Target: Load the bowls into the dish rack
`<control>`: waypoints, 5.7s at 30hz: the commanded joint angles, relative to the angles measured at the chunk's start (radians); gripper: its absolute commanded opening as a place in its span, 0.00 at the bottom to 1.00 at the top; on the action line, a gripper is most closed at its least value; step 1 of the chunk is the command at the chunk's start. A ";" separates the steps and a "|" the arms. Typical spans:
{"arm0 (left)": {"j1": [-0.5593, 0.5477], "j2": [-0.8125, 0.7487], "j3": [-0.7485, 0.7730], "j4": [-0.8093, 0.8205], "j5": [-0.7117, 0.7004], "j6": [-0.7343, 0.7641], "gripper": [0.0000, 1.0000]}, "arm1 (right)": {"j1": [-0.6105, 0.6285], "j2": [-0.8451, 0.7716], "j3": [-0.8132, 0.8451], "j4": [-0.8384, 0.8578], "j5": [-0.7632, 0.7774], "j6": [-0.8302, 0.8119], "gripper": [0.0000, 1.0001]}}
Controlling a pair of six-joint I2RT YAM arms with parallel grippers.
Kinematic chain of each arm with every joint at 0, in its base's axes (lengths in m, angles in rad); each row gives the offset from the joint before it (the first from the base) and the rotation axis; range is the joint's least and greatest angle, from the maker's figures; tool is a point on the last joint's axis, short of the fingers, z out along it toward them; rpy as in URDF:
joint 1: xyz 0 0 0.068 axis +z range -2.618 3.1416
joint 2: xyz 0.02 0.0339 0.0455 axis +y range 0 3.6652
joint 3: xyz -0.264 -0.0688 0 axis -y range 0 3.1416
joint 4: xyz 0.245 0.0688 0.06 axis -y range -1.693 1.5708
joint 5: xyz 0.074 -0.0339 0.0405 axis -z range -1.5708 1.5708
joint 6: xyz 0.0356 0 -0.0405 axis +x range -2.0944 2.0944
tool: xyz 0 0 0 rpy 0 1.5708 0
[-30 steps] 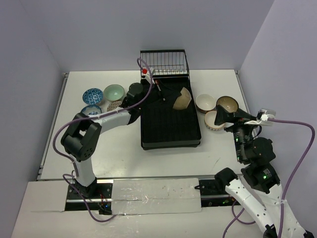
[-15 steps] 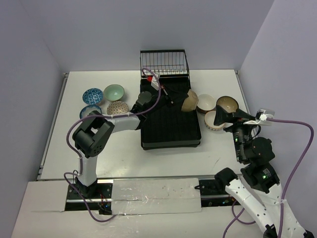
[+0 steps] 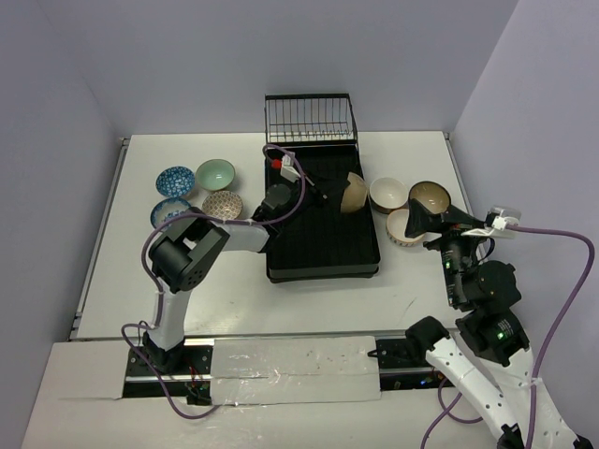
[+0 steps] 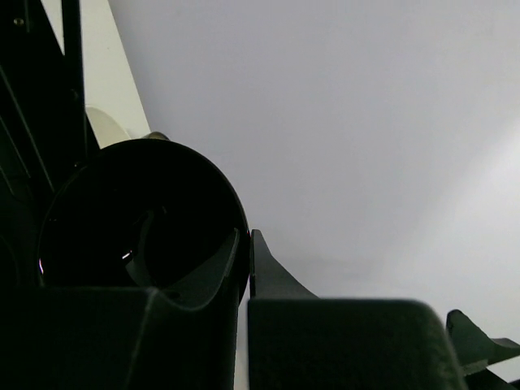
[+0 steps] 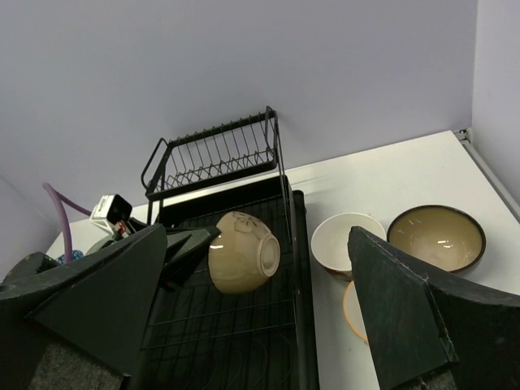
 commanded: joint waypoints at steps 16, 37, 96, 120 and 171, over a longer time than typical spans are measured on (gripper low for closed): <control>-0.035 0.070 0.017 0.250 -0.163 -0.126 0.00 | 0.022 -0.005 -0.013 0.032 -0.007 -0.009 1.00; -0.054 0.114 0.007 0.311 -0.197 -0.237 0.00 | 0.028 -0.005 -0.015 0.033 -0.007 -0.009 1.00; -0.060 -0.283 0.074 -0.630 -0.301 0.178 0.99 | 0.033 -0.038 -0.013 0.033 -0.006 -0.013 1.00; 0.354 -0.374 0.253 -1.693 -0.318 1.093 0.85 | 0.048 -0.019 -0.008 0.010 0.014 -0.005 1.00; 0.364 -0.551 0.321 -1.669 -0.088 0.938 0.00 | 0.054 -0.028 -0.016 0.016 0.017 0.004 1.00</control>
